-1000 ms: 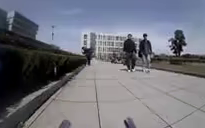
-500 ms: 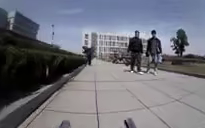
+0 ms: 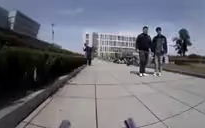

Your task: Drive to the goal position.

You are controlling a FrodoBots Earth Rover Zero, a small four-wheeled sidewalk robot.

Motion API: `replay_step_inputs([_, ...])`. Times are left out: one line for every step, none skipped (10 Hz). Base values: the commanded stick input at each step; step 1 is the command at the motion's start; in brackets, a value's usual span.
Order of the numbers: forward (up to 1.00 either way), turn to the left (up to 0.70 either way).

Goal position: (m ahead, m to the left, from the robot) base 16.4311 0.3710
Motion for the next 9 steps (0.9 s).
replay_step_inputs([0.7,0.0])
replay_step_inputs([0.7,0.0])
replay_step_inputs([0.7,0.0])
replay_step_inputs([0.7,0.0])
replay_step_inputs([0.7,0.0])
replay_step_inputs([0.7,0.0])
replay_step_inputs([0.7,0.0])
replay_step_inputs([0.7,0.0])
replay_step_inputs([0.7,0.0])
